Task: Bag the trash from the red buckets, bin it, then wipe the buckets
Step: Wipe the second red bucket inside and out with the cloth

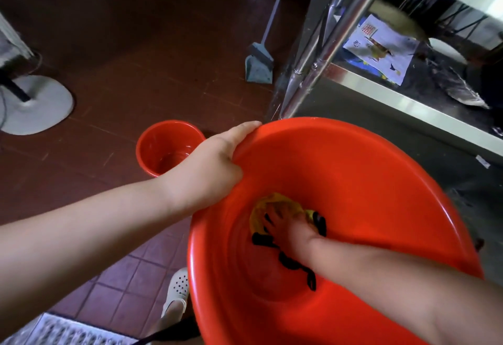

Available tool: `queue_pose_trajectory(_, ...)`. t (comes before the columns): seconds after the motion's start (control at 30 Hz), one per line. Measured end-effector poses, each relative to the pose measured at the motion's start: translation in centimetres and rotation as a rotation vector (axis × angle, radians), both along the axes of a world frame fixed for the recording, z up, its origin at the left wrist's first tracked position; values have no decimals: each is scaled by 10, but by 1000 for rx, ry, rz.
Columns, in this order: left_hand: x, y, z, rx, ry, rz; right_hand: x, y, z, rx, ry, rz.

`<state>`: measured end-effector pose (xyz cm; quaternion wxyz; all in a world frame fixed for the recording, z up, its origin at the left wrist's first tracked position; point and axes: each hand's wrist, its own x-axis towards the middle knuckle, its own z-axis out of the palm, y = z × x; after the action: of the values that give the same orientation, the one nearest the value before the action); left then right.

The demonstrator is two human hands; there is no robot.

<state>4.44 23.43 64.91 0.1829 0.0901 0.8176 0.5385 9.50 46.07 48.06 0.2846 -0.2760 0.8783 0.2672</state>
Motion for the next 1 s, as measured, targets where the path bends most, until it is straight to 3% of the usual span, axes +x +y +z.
queue_pose_trajectory(0.13, 3, 1, -1, 29, -2, -3, 27, -3, -2, -30, 9, 307)
queue_pose_trajectory(0.27, 1, 5, 3, 21, -20, -15, 29, 11, 6, -81, -112, 679)
queue_pose_trajectory(0.37, 1, 9, 6, -6, 14, -40, 22, 32, 18, -26, -184, 810)
queue_pose_trajectory(0.5, 0, 7, 10, 0, 6, -50, -2, 50, 35, 46, -219, 611)
queue_pose_trajectory(0.73, 4, 23, 9, 44, 6, 30, -20, 8, 39, -224, -70, 76)
queue_pose_trajectory(0.83, 2, 24, 7, 43, 14, 103, -20, -5, 75, -424, 84, -68)
queue_pose_trajectory(1.0, 2, 27, 8, 44, -13, 166, -8, -1, 160, -533, 443, -97)
